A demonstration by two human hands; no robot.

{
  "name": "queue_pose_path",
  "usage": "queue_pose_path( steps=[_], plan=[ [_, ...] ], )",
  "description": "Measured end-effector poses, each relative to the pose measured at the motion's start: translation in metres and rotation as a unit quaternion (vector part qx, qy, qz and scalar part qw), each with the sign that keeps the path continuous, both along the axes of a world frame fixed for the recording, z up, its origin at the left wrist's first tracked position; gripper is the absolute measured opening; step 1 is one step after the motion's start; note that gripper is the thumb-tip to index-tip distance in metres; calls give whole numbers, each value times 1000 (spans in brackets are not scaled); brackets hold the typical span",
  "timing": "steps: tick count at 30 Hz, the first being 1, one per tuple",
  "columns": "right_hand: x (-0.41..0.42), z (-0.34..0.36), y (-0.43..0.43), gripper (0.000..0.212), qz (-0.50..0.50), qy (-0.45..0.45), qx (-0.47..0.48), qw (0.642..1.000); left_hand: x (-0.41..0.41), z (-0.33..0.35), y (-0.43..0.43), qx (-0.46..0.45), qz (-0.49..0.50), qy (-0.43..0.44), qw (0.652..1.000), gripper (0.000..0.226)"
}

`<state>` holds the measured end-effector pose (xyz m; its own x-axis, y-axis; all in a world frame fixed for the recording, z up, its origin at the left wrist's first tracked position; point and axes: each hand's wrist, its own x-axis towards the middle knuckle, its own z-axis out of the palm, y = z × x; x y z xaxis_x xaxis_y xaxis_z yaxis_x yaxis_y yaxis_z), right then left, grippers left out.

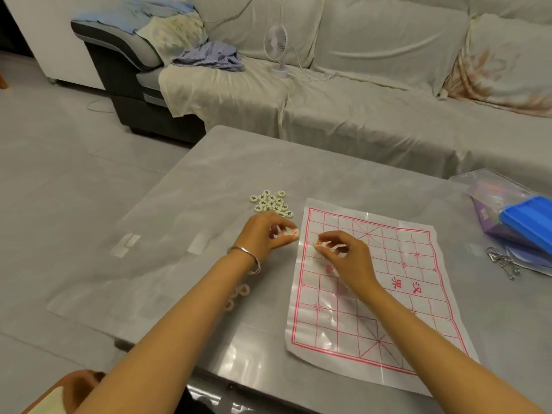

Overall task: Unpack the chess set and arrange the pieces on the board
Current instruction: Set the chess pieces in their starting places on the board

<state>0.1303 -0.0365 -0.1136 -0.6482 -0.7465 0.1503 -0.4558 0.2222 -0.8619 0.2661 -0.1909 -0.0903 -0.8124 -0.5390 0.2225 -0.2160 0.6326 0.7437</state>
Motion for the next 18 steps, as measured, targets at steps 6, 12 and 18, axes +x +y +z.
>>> queue_pose_path(
  steps=[6,12,18],
  plan=[
    [-87,4,48,19,-105,19,24,994,-119,6,34,-21,-65,-48,997,31],
    [-117,-25,57,15,-122,16,82,989,-180,-13,54,-11,-87,-210,974,31],
    [-111,-25,57,23,-128,8,70,989,-166,-16,48,-8,-79,-200,977,43]
  ],
)
